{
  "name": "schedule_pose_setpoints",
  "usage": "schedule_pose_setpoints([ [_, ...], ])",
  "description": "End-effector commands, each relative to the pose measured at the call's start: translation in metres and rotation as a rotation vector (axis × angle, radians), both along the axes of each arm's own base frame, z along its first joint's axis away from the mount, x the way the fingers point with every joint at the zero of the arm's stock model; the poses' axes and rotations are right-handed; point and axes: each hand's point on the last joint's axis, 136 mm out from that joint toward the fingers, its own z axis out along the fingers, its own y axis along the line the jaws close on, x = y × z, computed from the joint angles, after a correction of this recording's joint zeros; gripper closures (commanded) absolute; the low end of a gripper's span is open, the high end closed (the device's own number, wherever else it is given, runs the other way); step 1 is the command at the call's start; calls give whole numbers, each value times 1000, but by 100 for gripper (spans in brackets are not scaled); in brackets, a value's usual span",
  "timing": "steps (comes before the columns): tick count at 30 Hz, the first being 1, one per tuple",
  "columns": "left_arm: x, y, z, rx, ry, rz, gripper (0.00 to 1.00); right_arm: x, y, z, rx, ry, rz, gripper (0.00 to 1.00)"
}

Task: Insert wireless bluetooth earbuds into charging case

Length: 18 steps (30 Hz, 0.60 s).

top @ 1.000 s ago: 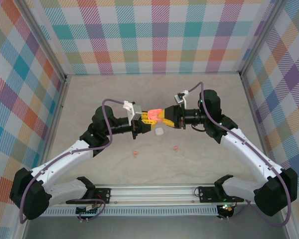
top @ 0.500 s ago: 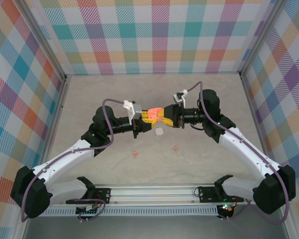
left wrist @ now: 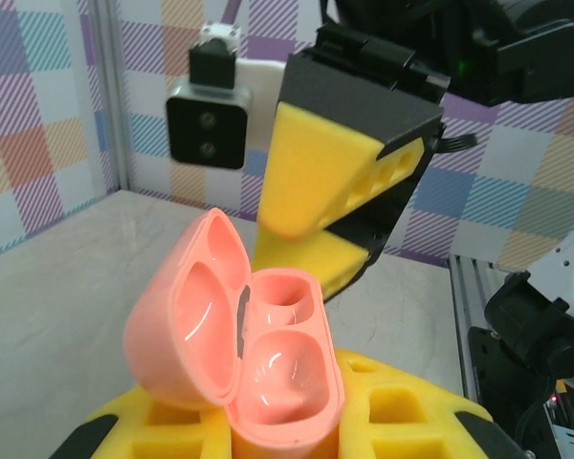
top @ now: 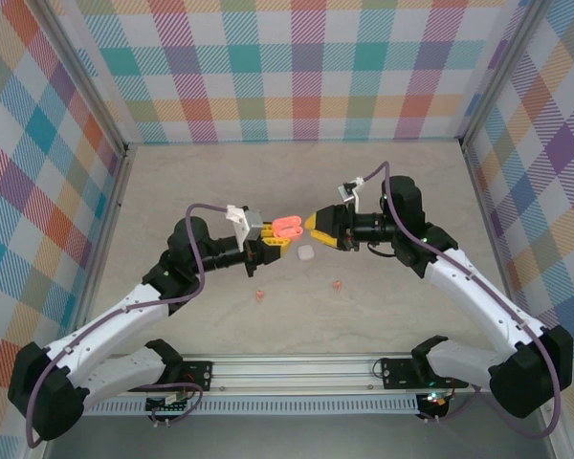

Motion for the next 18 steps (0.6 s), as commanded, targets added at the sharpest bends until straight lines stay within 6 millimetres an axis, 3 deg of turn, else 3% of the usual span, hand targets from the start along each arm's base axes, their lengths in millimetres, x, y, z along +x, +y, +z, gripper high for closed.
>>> schedule_pose_setpoints([
  [1, -1, 12, -14, 44, 16, 67, 91, 4, -9, 6, -59, -78, -51, 50],
  [5, -5, 31, -30, 72, 36, 147, 91, 12, -18, -20, -171, -63, -113, 55],
  [10, -15, 60, -52, 139, 41, 243, 90, 17, -24, -68, -370, -61, -131, 62],
  [18, -23, 97, -60, 162, 18, 386, 88, 3, 16, -138, -592, -50, -1, 68],
])
